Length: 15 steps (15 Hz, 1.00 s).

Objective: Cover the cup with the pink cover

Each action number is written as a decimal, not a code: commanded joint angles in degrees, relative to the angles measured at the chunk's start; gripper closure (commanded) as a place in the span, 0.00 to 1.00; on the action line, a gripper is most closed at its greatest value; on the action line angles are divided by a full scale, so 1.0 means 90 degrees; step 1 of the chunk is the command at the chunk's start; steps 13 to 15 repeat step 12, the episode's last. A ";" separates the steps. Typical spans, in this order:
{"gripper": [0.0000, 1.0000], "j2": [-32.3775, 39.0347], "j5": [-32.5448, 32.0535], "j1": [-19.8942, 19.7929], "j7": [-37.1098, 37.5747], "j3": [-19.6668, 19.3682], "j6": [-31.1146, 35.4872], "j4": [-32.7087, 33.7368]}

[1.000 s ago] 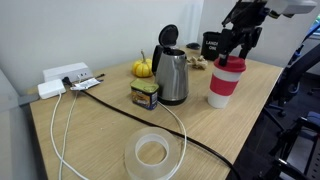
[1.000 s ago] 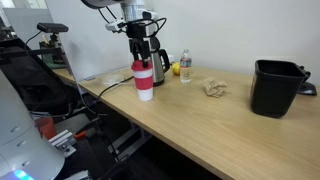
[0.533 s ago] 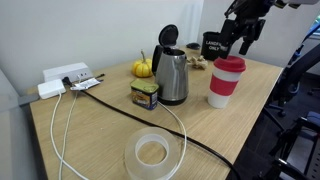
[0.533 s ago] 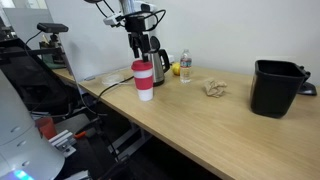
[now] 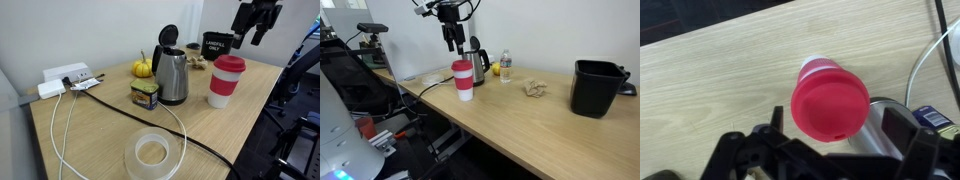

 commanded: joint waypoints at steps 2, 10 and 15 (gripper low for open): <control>0.00 -0.0791 0.0571 0.0111 -0.1006 -0.0431 -0.0113 -0.0448; 0.00 -0.0763 0.0463 0.0010 -0.0877 -0.0307 -0.0087 -0.0413; 0.00 -0.0763 0.0464 0.0010 -0.0878 -0.0308 -0.0087 -0.0413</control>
